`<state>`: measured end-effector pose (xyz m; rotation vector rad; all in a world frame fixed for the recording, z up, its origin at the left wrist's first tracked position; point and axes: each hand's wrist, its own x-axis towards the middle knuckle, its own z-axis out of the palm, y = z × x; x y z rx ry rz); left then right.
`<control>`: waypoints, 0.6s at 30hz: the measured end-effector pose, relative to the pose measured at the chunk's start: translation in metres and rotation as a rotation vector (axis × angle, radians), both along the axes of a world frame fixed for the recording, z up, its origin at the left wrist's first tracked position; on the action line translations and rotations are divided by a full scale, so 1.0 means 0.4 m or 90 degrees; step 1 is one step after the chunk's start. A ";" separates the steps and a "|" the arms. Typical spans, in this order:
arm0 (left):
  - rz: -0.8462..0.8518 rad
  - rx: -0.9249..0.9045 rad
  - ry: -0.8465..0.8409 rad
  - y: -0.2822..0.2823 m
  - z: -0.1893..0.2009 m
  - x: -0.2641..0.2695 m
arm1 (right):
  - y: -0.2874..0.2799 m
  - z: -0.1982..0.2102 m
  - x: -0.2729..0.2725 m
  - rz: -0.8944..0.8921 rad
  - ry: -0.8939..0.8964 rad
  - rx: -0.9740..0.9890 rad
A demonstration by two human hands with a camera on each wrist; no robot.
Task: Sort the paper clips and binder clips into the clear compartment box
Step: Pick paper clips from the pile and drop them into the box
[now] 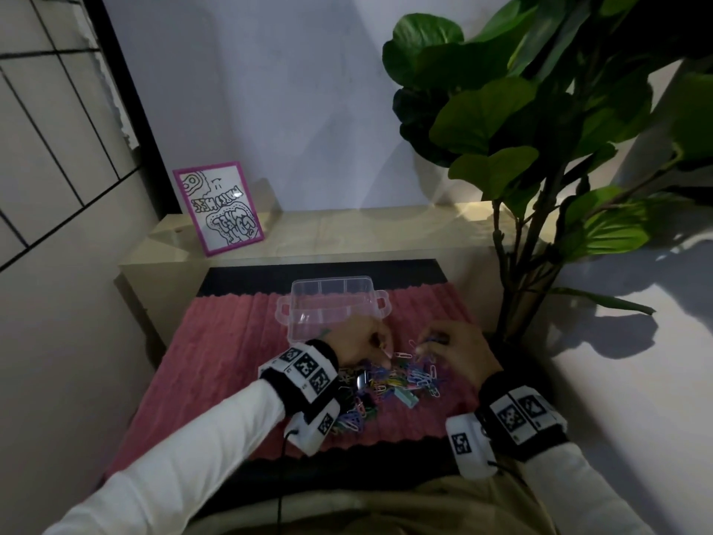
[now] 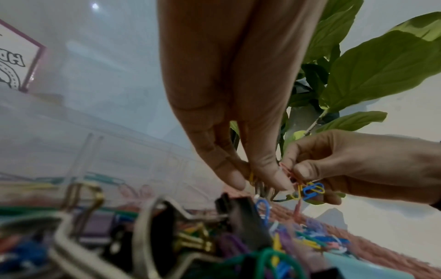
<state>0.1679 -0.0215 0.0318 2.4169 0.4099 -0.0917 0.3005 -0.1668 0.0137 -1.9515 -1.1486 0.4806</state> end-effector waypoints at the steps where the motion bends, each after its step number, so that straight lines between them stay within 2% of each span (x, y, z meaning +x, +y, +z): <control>1: 0.010 -0.012 -0.009 0.002 0.000 -0.003 | 0.003 0.001 -0.006 -0.001 0.016 0.004; 8: 0.005 -0.062 -0.025 0.002 0.003 0.005 | 0.005 0.001 -0.007 -0.013 0.101 0.060; 12: 0.067 -0.166 -0.063 -0.011 0.004 0.030 | -0.012 0.000 0.009 -0.039 0.083 0.101; 16: 0.059 -0.166 -0.065 -0.017 0.013 0.045 | -0.027 -0.001 0.014 -0.070 0.130 0.129; 18: 0.048 -0.125 -0.076 -0.011 0.027 0.044 | -0.030 -0.002 0.016 -0.081 0.144 0.131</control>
